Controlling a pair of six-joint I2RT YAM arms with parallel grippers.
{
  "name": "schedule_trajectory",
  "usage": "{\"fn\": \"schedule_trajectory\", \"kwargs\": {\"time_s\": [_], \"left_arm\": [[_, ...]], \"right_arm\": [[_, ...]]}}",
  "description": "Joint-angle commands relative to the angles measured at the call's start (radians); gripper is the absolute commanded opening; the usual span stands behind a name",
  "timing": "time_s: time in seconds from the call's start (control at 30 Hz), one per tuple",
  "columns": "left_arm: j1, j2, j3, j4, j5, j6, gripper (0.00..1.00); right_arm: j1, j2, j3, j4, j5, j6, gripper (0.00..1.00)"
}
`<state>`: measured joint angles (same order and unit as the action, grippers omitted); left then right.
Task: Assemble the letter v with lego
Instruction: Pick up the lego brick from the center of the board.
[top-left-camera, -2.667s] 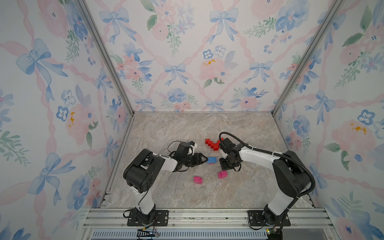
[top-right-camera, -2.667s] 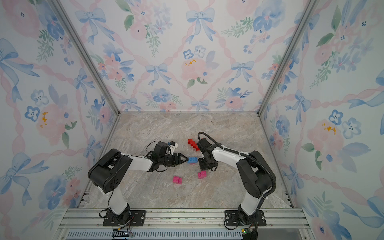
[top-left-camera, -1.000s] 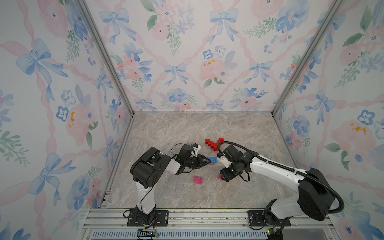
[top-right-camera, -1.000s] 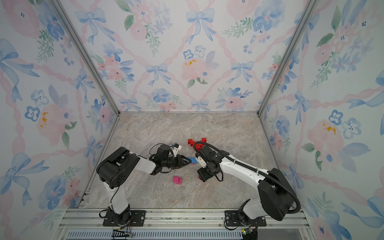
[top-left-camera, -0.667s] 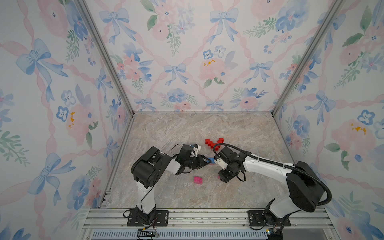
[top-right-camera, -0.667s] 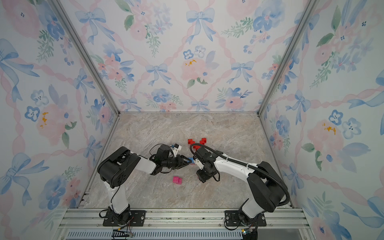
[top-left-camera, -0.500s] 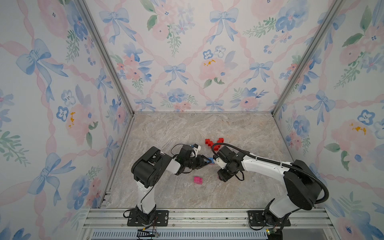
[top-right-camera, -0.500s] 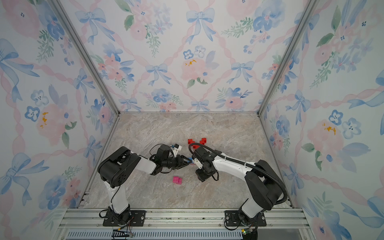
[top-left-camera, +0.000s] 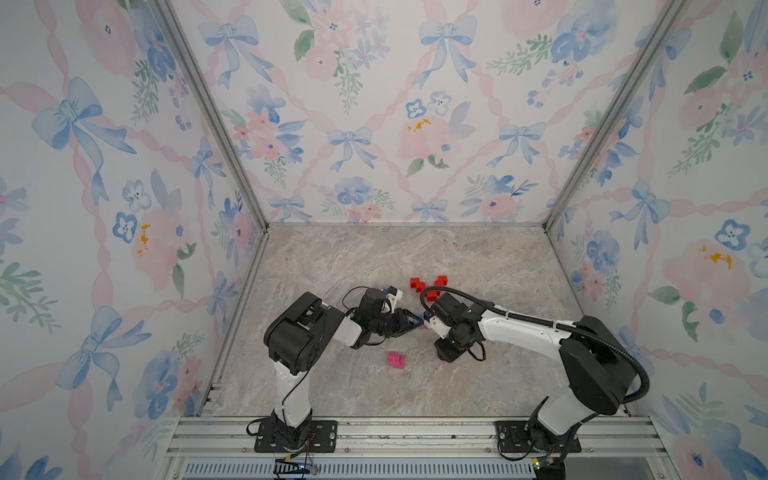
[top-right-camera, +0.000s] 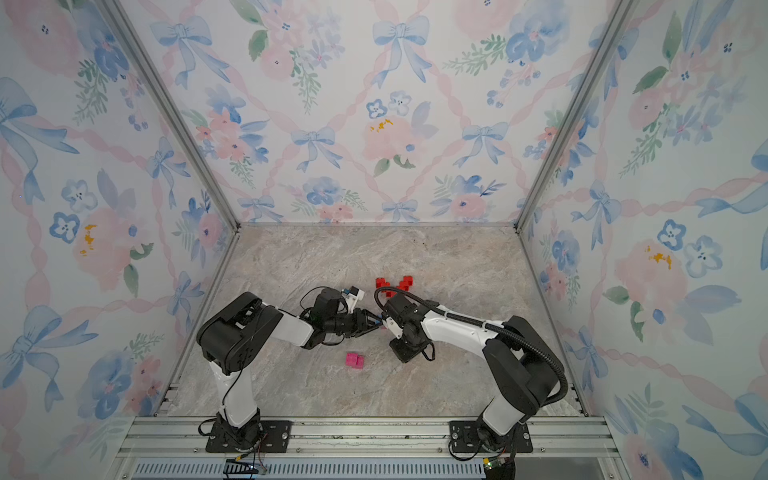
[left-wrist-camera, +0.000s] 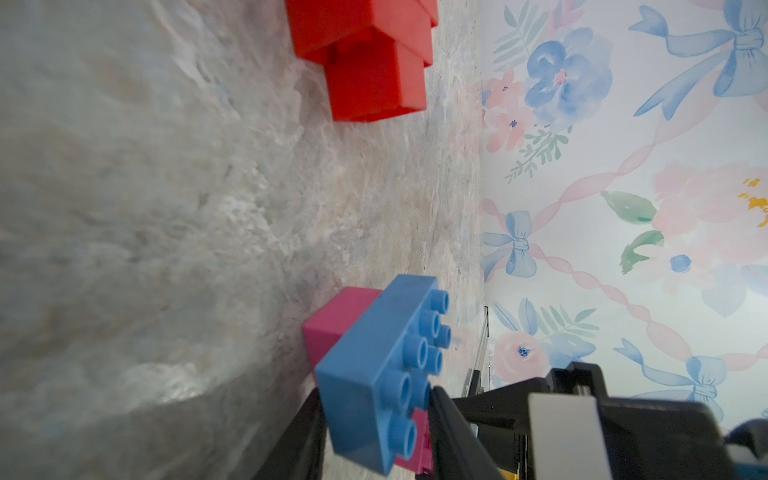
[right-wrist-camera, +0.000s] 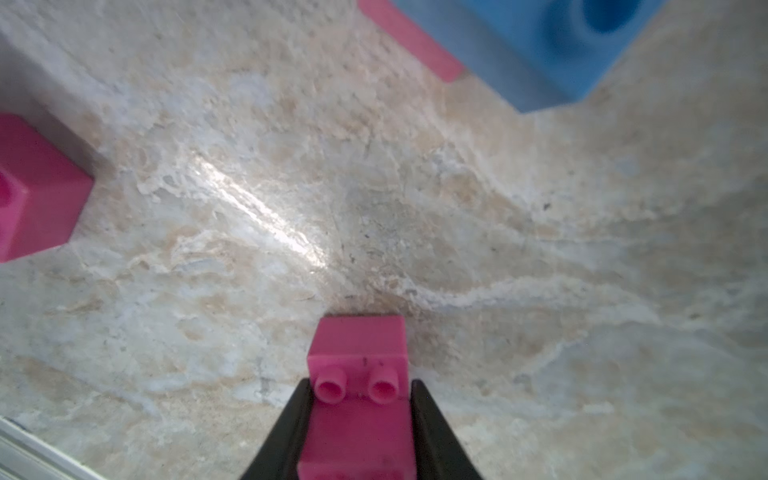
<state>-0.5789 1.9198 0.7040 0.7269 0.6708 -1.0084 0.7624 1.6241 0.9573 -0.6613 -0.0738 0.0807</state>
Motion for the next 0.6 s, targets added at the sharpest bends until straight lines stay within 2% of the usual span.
{"fn": "schedule_trajectory", "kwargs": {"time_s": [0.0,0.13,0.4,0.57], "left_arm": [[0.006,0.027,0.012,-0.032,-0.003,-0.009,0.42],[0.007,0.030,0.013,-0.032,0.000,-0.012,0.40],[0.022,0.037,-0.001,-0.032,0.010,-0.016,0.33],[0.049,0.012,-0.012,-0.036,0.031,-0.017,0.25]], "right_arm": [[0.011,0.005,0.027,-0.029,0.013,-0.013,0.35],[0.009,-0.002,0.042,-0.037,0.019,-0.022,0.29],[-0.005,-0.010,0.090,-0.107,0.023,-0.080,0.29],[-0.032,0.002,0.152,-0.196,0.030,-0.176,0.29]]}}
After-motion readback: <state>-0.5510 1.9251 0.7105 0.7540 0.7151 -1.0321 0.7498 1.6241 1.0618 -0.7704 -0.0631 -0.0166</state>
